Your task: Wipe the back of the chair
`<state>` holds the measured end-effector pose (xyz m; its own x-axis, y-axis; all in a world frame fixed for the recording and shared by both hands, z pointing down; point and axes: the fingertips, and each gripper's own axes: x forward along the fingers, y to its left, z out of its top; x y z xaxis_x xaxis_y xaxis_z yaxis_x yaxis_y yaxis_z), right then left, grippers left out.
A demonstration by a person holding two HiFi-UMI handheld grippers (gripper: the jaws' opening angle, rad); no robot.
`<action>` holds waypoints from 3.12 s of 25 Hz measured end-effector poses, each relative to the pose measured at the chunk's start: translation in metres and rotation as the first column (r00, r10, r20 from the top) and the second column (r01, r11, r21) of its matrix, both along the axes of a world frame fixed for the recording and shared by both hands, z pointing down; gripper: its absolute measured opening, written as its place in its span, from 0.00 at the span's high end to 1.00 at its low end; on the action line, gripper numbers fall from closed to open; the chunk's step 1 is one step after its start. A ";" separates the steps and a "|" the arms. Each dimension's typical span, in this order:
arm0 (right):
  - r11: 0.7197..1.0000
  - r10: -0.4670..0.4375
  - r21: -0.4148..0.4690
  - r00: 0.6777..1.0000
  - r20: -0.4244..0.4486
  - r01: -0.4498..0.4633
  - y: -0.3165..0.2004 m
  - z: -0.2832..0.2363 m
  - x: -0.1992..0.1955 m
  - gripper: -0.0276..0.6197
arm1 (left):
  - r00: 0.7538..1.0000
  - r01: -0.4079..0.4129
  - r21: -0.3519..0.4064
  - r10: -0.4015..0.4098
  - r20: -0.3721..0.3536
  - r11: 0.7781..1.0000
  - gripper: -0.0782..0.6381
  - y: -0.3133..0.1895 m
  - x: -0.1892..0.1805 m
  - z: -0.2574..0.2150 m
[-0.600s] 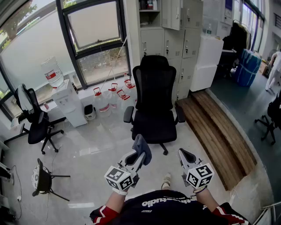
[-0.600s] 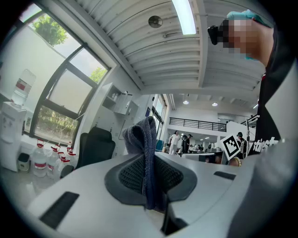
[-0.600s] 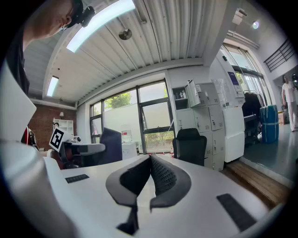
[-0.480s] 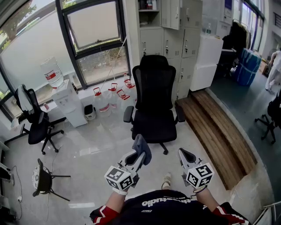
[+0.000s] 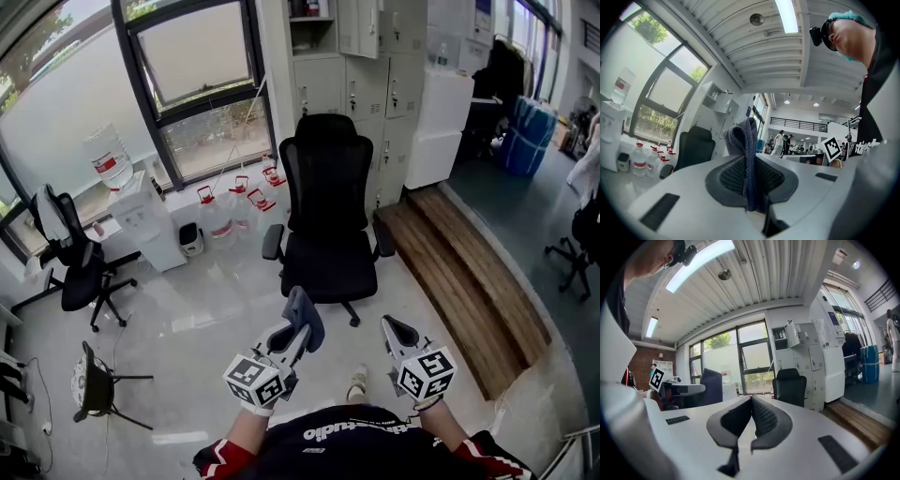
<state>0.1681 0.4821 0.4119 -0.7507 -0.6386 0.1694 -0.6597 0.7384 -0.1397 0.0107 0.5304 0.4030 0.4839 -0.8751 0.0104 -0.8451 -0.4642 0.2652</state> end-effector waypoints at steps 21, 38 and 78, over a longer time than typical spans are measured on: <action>0.997 -0.033 -0.069 0.999 0.000 0.033 -0.159 0.009 0.000 0.94 | 1.000 0.020 -0.064 -0.020 -0.013 0.998 0.81 -0.162 -0.002 0.011; 0.984 -0.146 -0.093 0.987 0.067 0.152 -0.325 0.008 0.021 0.94 | 0.993 0.103 -0.094 -0.097 0.064 0.990 0.81 -0.307 0.035 -0.003; 0.998 -0.028 -0.055 1.000 0.004 0.028 -0.481 -0.008 -0.235 0.94 | 0.996 -0.050 -0.054 0.046 -0.081 0.997 0.81 -0.485 -0.213 0.001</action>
<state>-0.0664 0.0014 0.4037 -0.7689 -0.6069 0.2013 -0.6382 0.7478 -0.1830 -0.2026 0.0456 0.4043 0.5268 -0.8498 0.0188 -0.7973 -0.4863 0.3576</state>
